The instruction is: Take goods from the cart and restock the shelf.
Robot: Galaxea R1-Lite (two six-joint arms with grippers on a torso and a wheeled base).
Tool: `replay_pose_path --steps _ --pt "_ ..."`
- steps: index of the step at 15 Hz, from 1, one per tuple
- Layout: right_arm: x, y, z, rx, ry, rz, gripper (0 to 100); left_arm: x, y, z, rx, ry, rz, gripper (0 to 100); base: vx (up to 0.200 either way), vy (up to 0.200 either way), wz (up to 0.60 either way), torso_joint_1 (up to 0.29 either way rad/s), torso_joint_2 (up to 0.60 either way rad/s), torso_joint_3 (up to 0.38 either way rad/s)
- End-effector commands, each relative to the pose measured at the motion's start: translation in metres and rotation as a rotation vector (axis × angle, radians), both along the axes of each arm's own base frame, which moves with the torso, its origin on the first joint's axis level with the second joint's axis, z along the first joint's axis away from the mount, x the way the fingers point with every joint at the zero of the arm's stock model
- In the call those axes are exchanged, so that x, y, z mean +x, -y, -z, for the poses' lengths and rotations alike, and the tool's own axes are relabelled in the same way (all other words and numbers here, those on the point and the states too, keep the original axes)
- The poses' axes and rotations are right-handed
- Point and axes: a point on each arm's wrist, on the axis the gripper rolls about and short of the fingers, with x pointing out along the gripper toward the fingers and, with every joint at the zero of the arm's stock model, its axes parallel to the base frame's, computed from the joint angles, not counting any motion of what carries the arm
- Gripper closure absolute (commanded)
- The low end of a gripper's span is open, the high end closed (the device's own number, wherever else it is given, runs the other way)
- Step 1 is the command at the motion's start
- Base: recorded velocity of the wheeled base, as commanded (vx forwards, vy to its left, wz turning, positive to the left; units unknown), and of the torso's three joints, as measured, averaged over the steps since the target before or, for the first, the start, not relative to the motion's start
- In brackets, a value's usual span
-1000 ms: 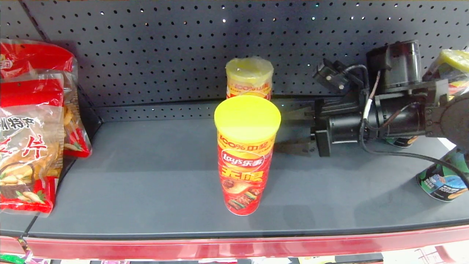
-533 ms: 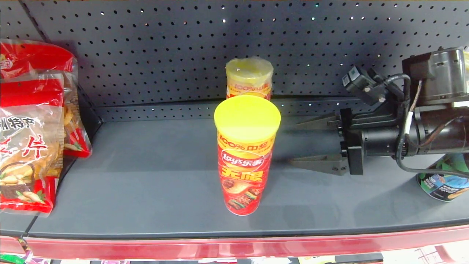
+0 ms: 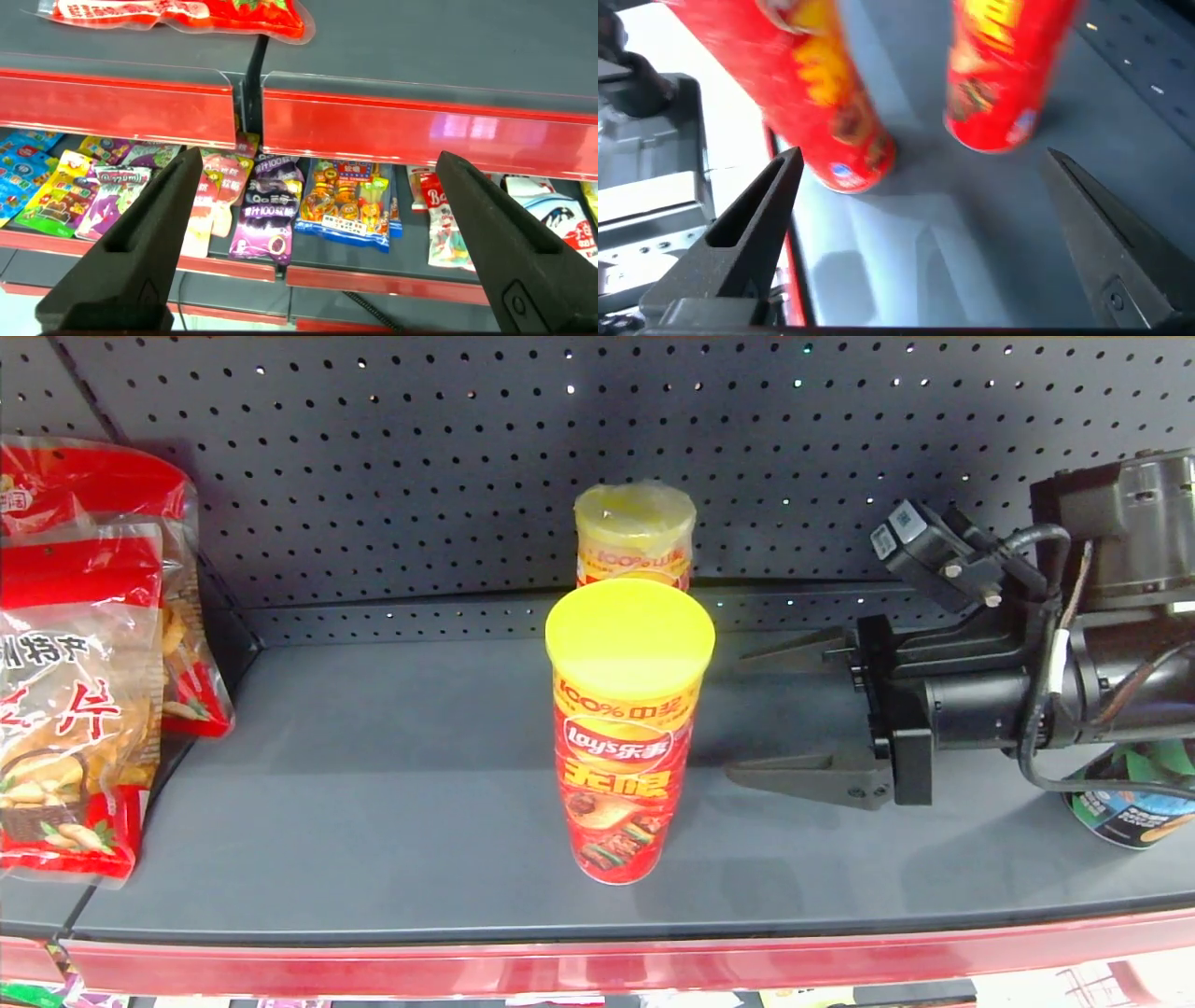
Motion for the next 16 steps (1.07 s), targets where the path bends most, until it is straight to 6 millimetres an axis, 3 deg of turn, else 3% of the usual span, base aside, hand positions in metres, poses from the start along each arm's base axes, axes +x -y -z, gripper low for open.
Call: replay_pose_path --steps 1,16 --pt "-0.003 -0.007 0.000 0.000 -0.001 -0.025 0 0.000 0.000 0.000 -0.001 -0.001 -0.001 0 0.000 0.000 0.00 0.000 0.00 0.000" --pt "-0.002 -0.027 0.007 -0.018 -0.027 -0.065 0 0.000 0.000 0.000 -0.001 -0.001 -0.001 0 0.000 0.000 0.00 0.000 0.00 0.000"
